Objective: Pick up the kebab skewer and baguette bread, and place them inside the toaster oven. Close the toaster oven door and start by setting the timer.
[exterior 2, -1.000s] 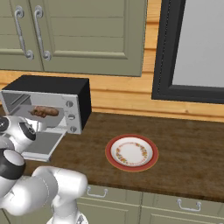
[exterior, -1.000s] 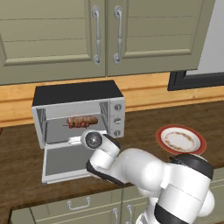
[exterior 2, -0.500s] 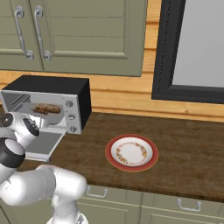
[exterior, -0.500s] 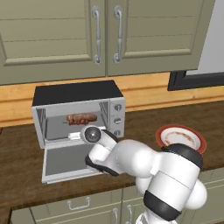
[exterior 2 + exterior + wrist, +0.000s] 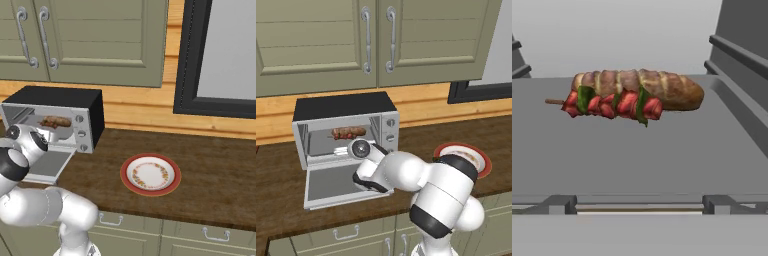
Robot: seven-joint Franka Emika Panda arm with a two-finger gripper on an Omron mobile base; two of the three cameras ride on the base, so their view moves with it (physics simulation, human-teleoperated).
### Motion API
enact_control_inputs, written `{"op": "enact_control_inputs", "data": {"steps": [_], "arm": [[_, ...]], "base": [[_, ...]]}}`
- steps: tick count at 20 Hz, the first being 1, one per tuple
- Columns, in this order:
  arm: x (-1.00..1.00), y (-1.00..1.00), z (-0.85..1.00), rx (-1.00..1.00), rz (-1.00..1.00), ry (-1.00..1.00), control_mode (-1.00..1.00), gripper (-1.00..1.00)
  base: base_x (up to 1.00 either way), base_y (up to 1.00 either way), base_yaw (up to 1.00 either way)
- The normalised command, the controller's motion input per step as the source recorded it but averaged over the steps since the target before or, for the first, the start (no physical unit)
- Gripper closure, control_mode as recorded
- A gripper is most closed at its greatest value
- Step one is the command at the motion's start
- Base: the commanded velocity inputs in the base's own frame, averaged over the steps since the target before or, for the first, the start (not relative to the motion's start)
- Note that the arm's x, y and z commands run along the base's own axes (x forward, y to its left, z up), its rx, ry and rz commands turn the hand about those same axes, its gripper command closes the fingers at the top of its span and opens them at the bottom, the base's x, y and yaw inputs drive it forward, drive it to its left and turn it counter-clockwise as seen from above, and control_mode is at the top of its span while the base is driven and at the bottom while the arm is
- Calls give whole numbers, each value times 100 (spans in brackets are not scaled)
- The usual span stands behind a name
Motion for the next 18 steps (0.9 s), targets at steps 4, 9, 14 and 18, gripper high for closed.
{"op": "enact_control_inputs", "data": {"steps": [4, 9, 14, 18], "arm": [[15, 0, 0, 0, 0, 0, -100, -100], [14, 0, 0, 0, 0, 0, -100, -100], [19, 0, -2, 0, 0, 0, -100, -100], [21, 0, -3, 0, 0, 0, -100, -100]], "base": [[0, 0, 0], [0, 0, 0], [0, 0, 0], [0, 0, 0]]}}
